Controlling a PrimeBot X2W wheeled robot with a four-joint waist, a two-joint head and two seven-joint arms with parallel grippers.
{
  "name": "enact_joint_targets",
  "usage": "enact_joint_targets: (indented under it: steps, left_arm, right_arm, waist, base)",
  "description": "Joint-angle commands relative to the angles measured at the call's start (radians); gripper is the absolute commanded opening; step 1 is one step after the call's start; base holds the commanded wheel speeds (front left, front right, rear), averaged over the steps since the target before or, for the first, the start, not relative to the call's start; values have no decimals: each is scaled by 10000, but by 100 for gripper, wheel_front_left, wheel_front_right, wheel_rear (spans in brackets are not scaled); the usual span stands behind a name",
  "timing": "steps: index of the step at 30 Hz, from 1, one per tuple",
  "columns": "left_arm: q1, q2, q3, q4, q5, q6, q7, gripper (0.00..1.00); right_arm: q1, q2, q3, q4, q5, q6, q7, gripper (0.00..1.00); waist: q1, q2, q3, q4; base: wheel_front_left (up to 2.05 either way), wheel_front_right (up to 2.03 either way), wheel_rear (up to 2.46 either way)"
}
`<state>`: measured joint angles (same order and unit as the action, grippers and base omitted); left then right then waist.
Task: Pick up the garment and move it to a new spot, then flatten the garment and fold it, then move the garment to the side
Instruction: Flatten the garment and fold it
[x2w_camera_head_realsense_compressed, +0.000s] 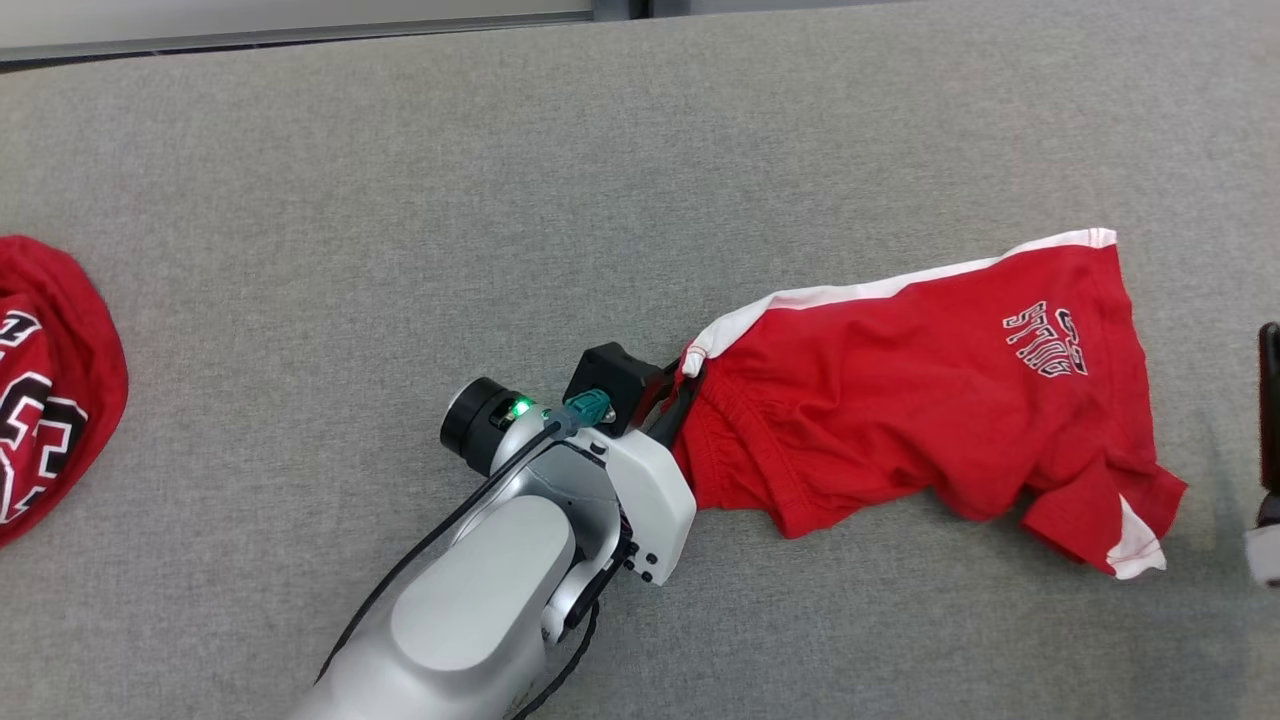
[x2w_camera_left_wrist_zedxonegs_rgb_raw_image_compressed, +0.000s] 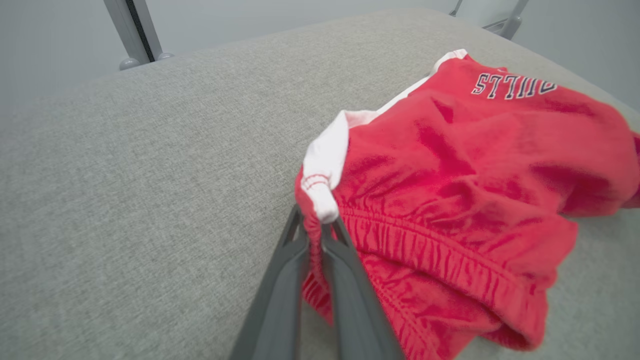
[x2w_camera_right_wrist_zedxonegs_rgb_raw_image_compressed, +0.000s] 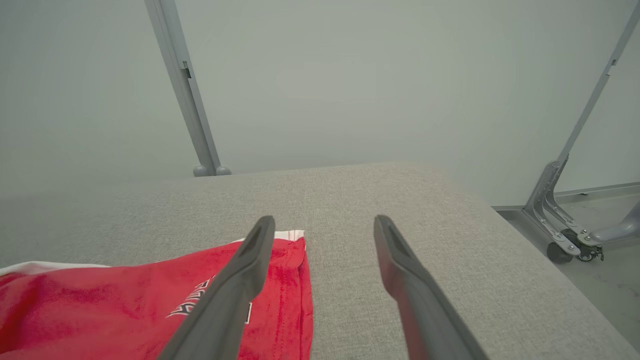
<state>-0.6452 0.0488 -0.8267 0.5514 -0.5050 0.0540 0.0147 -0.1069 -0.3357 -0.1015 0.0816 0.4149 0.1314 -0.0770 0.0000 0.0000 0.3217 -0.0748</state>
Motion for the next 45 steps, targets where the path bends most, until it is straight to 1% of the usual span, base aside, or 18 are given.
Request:
enact_joint_targets:
  steps: [1, 5, 7, 11, 16, 21, 22, 23, 24, 27, 28, 31, 35, 37, 39, 44, 45]
  left_arm:
    - [-269, 52, 2, 4, -26, 3, -67, 0]
    - [-522, 49, -102, -100, 62, 1, -226, 0]
    - [-685, 45, -203, -170, 42, -12, -275, 0]
    - [-995, 46, -461, -361, -124, 81, -411, 0]
    - [-1263, 52, -878, -522, -431, 221, -636, 0]
    - [-1470, 54, -1205, -452, -721, 376, -867, 0]
    - [-1493, 52, -1254, -406, -761, 410, -929, 0]
    - [-1512, 55, -1288, -361, -812, 424, -971, 0]
    - [-1540, 57, -1307, -315, -840, 462, -1058, 0]
    - [-1579, 58, -1243, -216, -936, 547, -1457, 0]
    - [-1579, 58, -1243, -216, -936, 547, -1457, 0]
    - [-1484, 93, -1105, -95, -938, 654, -1885, 0]
    - [-1243, 468, -784, -311, -978, 801, -2329, 0]
    - [-1085, 704, -558, -665, -1011, 916, -2497, 0]
    - [-859, 1054, -275, -1123, -1029, 1114, -2619, 0]
    - [-332, 1979, 402, -2735, -923, 1706, -2733, 0]
    - [-163, 2354, 634, -3499, -855, 1956, -2731, 0]
  right_arm:
    - [-369, -274, -46, 253, 99, -14, 101, 100]
    - [-1537, -1077, 96, 1283, 591, -14, 518, 100]
    - [-2159, -1473, 452, 1822, 788, -14, 850, 100]
    - [-3370, -2101, 1494, 2907, 1157, -17, 1685, 100]
    - [-4344, -2593, 2604, 4248, 1606, -17, 2492, 100]
    - [-4858, -2762, 3675, 5034, 2077, -8, 2906, 100]
    - [-4922, -2800, 3902, 5119, 2204, -7, 2958, 61]
    - [-4986, -2857, 4077, 5204, 2302, -7, 2951, 32]
    - [-5038, -2909, 4150, 5277, 2424, -8, 2841, 0]
    - [-5089, -3108, 4190, 5312, 2656, -19, 2122, 0]
    - [-5089, -3108, 4190, 5312, 2656, -19, 2122, 0]
    - [-4983, -3133, 4061, 5029, 2786, -19, 1034, 0]
    - [-4517, -2954, 3779, 4318, 2678, -19, -411, 0]
    - [-4273, -2827, 3572, 3747, 2554, -19, -1017, 0]
    - [-3977, -2677, 3348, 3033, 2353, -19, -1369, 0]
    - [-3062, -2247, 2326, 849, 1495, -20, -1657, 0]
    - [-2734, -2060, 1826, -65, 1075, -20, -1565, 0]
  waist:
    - [0, 0, 158, 208]
    - [0, 0, 605, 560]
    - [0, 0, 844, 736]
    - [0, 0, 1325, 1042]
    - [0, 0, 1669, 1367]
    - [0, 0, 1815, 1420]
    - [0, 0, 1824, 1421]
    - [0, 0, 1821, 1417]
    - [0, 0, 1812, 1413]
    - [0, 0, 1674, 1393]
    - [0, 0, 1674, 1393]
    - [0, 0, 1395, 1306]
    - [0, 0, 914, 1086]
    - [0, 0, 643, 952]
    - [0, 0, 339, 804]
    - [0, 0, -373, 572]
    - [0, 0, -655, 515]
  base:
    - [0, 0, 0]
    - [0, 0, 0]
    - [0, 0, 0]
    - [0, 0, 0]
    - [0, 0, 0]
    - [0, 0, 0]
    - [0, 0, 0]
    - [0, 0, 0]
    - [0, 0, 0]
    - [0, 0, 0]
    - [0, 0, 0]
    - [0, 0, 0]
    - [0, 0, 0]
    - [0, 0, 0]
    - [0, 0, 0]
    - [0, 0, 0]
    - [0, 0, 0]
